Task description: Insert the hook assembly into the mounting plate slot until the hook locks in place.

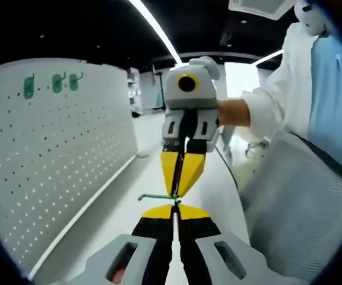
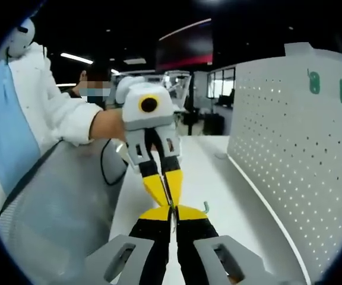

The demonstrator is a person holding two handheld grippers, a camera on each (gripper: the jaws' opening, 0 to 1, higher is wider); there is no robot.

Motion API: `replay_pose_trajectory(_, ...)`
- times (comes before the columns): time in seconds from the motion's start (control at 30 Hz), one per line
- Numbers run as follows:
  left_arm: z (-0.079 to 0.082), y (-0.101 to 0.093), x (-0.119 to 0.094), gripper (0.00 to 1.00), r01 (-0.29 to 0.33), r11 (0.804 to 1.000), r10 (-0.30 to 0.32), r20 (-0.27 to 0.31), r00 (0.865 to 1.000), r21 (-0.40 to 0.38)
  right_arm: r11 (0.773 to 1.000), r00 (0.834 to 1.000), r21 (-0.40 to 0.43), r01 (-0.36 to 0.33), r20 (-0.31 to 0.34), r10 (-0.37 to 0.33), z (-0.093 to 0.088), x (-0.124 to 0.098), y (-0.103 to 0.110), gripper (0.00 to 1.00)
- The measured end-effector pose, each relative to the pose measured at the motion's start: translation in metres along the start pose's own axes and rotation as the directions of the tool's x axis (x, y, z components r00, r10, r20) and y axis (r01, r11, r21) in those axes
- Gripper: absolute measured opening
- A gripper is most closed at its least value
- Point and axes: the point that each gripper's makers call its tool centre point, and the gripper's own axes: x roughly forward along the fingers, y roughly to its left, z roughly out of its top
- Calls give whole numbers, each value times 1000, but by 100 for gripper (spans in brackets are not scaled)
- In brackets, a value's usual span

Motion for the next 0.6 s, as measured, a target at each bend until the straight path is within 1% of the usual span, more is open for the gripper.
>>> replay_pose_trajectory(0.1,0,-1,1,1,3,1000,-3,-2,1000,7,1000,1000,18,-4,-6,4,0,-1,0,1)
replay_pose_trajectory(0.2,0,-1,0,1,0,1000,0,-7,1000,18,999,1000,43,-22,-3,22,3,-3,2,4)
replay_pose_trajectory(0.3,0,-3,1,1,3,1000,-3,-10,1000,28,999,1000,35,-27,-11,28,4,-7,3,3)
replay_pose_trajectory(0.47,-1,-4,3,1,5,999,-4,-28,1000,54,999,1000,38,-20,-11,21,6,-16,-1,4)
replay_pose_trajectory(0.6,-1,-10,7,1,25,997,-22,-40,999,78,999,1000,49,2,-28,-1,1,-18,-10,5)
